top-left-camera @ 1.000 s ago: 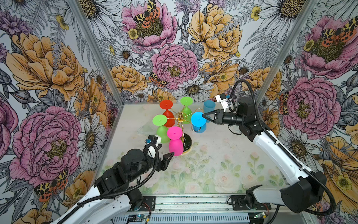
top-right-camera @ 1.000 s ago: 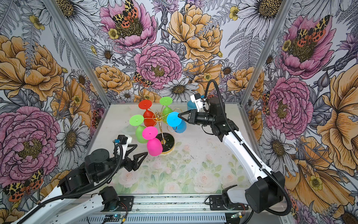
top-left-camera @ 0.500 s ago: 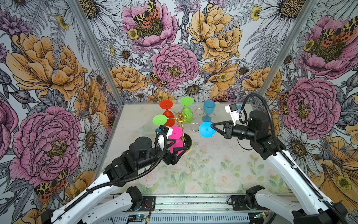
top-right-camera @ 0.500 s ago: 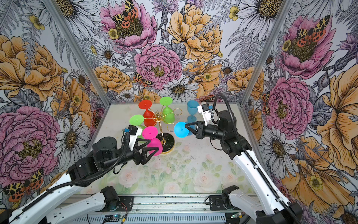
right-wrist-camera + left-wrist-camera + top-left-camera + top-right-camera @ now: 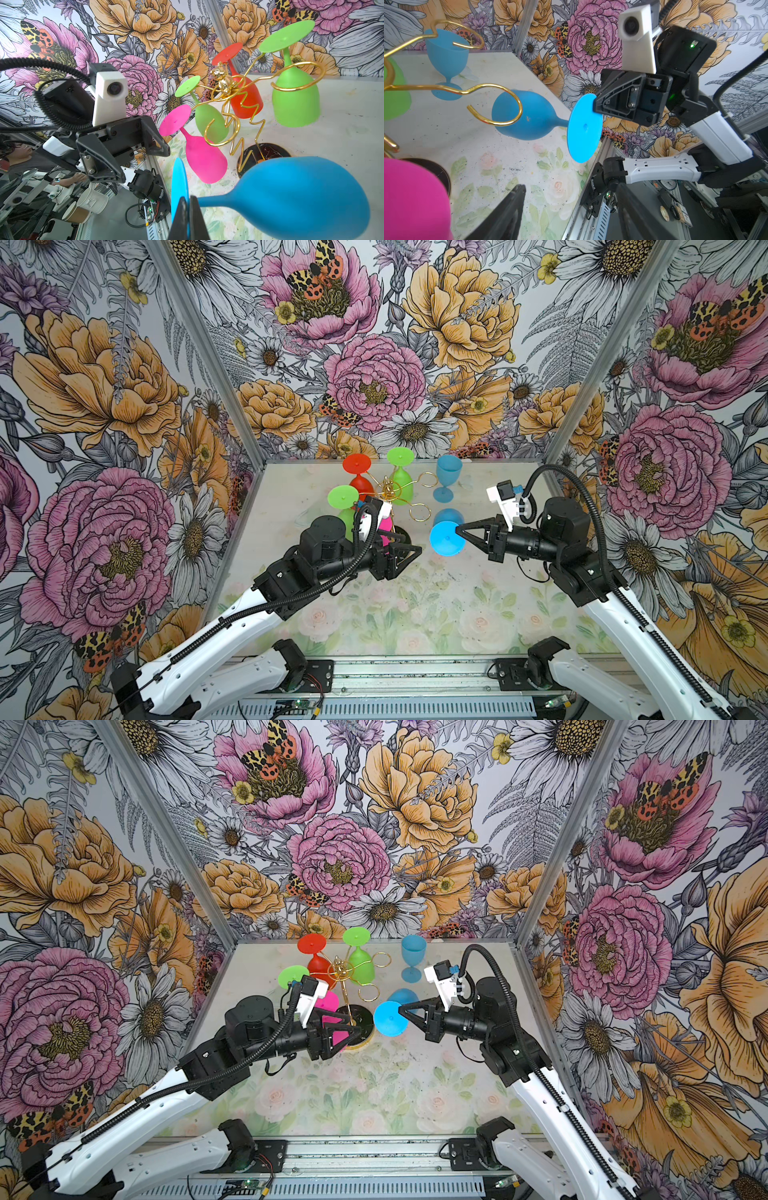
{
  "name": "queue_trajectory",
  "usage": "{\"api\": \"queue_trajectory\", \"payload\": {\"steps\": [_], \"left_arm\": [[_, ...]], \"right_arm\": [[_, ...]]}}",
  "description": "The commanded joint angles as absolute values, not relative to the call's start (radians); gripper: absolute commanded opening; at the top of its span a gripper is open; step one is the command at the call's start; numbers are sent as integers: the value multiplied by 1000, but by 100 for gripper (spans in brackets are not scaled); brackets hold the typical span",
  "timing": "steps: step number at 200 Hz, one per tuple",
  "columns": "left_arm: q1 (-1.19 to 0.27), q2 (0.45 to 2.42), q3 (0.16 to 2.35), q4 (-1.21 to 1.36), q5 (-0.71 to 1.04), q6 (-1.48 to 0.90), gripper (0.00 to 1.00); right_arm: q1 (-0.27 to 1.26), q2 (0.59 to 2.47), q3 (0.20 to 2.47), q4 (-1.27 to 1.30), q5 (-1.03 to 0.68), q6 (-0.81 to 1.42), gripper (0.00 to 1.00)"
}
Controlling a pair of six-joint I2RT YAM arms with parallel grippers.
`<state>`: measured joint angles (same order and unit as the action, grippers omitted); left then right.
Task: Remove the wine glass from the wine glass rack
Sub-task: 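Pull the light blue glass off the rack toward the left gripper with right gripper, then grasp the glass base with the left gripper beside the right gripper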
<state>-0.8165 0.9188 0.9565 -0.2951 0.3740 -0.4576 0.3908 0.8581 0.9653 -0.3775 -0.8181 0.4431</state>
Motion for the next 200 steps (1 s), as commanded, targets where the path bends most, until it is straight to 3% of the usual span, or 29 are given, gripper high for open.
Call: {"api": "queue_trajectory", "payload": {"steps": [1, 64, 126, 154, 200], "left_arm": [[-793, 930, 944, -194, 481, -521, 67], [-778, 1010, 942, -130, 598, -584, 56], [-778, 1051, 946, -91, 676, -609, 38], [-779, 1048, 934, -91, 693, -611, 20], [-779, 1031, 917, -97, 693, -617, 6]], "right_arm": [[414, 830, 959, -360, -843, 429, 0], [498, 853, 979, -358, -802, 421, 0], [524, 863, 986, -357, -764, 410, 0], [523, 857, 982, -358, -744, 405, 0], [525, 848, 985, -357, -727, 408, 0]]}}
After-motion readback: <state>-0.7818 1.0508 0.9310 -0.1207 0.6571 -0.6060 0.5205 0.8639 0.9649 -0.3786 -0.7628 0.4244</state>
